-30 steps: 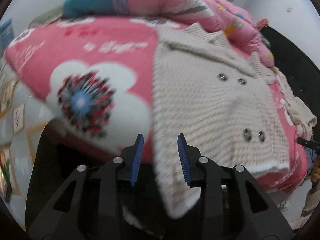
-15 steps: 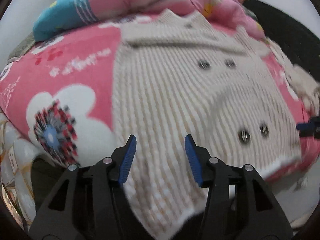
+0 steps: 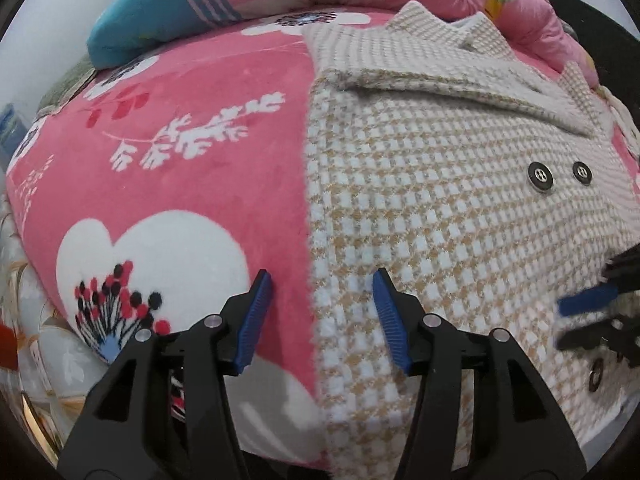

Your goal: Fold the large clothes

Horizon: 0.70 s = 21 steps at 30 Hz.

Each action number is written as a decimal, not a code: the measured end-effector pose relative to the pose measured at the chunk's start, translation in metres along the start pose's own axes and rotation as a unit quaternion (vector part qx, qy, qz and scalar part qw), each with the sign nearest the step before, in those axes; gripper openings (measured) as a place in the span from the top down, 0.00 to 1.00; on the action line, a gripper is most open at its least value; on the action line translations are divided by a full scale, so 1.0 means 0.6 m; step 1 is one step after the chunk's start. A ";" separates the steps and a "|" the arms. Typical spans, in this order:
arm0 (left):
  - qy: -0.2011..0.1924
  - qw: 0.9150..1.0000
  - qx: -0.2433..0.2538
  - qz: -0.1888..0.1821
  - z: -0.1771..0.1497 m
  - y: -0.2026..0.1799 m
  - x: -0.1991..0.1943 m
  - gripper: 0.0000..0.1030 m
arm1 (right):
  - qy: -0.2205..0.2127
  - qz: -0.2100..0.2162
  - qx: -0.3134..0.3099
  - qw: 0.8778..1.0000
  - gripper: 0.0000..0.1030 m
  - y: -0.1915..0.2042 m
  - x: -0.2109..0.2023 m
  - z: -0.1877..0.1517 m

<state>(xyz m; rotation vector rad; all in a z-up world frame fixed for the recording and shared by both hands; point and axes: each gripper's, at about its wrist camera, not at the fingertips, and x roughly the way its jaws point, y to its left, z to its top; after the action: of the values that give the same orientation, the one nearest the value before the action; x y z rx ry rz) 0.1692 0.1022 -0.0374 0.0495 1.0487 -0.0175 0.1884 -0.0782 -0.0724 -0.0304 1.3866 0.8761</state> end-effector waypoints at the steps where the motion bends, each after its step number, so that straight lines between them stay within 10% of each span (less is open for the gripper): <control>1: 0.000 1.000 0.005 -0.002 0.003 0.003 0.006 0.50 | 0.009 -0.006 -0.001 1.000 0.73 0.005 -0.008 -0.008; 8: 0.002 1.000 0.017 -0.005 0.009 0.006 0.012 0.48 | -0.030 -0.011 -0.076 0.997 0.73 0.103 -0.053 0.017; 13: 0.002 1.000 0.028 -0.006 0.011 0.006 0.013 0.48 | 0.068 -0.024 -0.073 0.995 0.73 0.092 0.066 0.000; 21: -0.004 0.999 0.031 -0.020 0.010 0.012 0.016 0.47 | 0.069 -0.084 -0.094 0.990 0.73 0.125 -0.012 -0.052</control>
<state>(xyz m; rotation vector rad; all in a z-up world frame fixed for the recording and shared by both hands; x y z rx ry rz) 0.1796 0.1090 -0.0426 0.0840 1.0415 -0.0856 0.1219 -0.0456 -0.0388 -0.3543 1.4032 0.8733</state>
